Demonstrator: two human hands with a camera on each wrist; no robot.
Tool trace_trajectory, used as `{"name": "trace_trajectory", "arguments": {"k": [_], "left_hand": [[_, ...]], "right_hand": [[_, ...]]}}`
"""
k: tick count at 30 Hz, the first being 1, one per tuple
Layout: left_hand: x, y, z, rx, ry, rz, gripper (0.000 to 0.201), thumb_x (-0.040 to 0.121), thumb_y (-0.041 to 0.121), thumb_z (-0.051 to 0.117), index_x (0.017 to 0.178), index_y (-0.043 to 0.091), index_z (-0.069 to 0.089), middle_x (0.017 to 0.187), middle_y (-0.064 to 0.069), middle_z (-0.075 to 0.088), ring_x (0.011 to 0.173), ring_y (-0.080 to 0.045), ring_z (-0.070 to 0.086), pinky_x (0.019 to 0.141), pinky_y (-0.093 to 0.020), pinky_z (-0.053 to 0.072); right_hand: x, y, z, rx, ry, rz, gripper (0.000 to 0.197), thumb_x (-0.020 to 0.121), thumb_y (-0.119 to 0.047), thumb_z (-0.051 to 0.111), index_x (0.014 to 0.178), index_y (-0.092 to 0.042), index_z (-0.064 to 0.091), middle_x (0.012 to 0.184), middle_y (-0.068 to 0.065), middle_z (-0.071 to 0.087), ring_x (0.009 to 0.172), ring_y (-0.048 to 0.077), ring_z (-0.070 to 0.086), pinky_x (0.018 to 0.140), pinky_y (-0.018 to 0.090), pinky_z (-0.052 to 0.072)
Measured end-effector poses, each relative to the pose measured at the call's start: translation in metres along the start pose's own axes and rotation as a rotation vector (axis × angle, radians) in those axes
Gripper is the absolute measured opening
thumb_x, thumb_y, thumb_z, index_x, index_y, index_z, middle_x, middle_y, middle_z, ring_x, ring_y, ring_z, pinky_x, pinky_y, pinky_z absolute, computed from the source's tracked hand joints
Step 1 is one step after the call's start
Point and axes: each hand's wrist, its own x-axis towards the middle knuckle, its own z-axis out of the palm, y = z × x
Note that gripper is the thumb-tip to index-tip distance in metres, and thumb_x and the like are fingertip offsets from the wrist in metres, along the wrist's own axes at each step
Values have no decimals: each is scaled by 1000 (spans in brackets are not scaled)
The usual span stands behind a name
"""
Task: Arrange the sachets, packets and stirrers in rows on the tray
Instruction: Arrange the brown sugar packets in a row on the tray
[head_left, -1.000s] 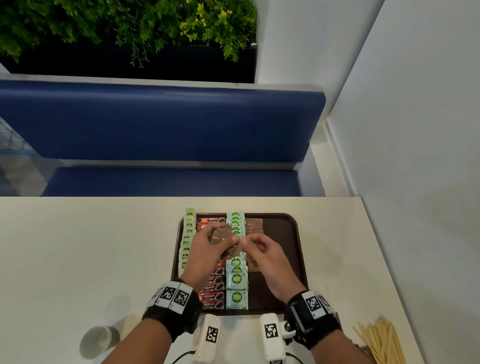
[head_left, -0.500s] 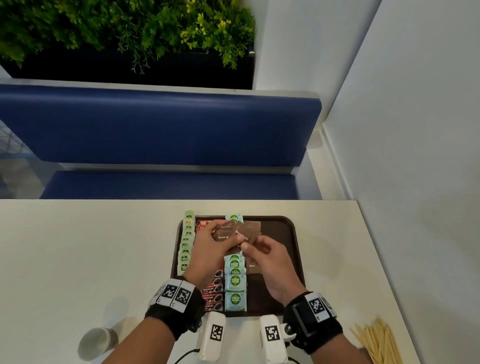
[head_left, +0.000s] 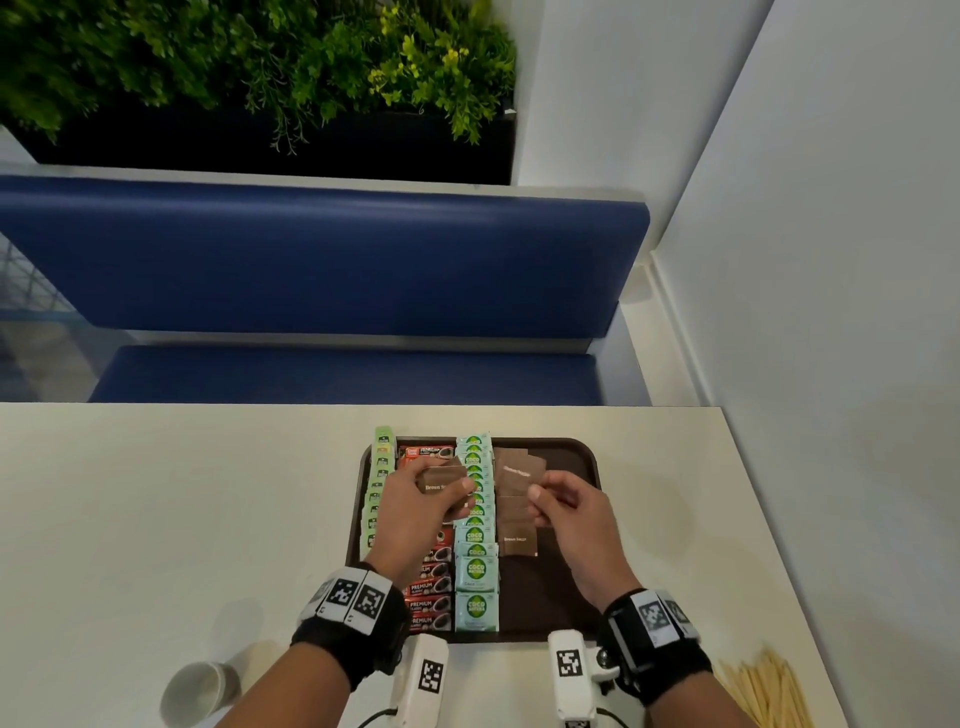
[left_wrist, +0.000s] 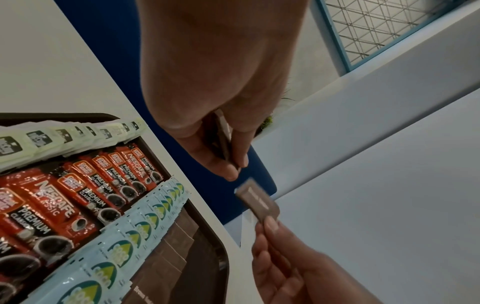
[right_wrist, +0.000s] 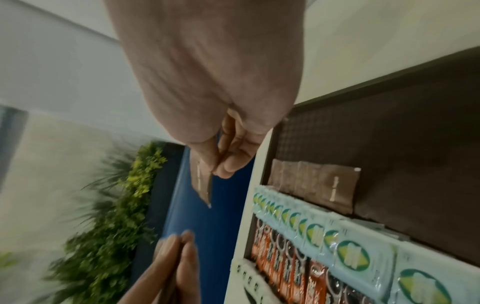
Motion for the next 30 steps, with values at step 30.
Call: {"name": "trace_trajectory", "arguments": {"k": [30], "left_hand": [[-4,-16,-31,19,83,-109,27,87,8,87,112,8,76,103,-13,82,93,-35,81,83,-41,67]], "right_hand": [[21,148,9,-547,168,296,14,93,-9,74,97,-15,62,92,7,71,87,24,69,77,33,52]]}}
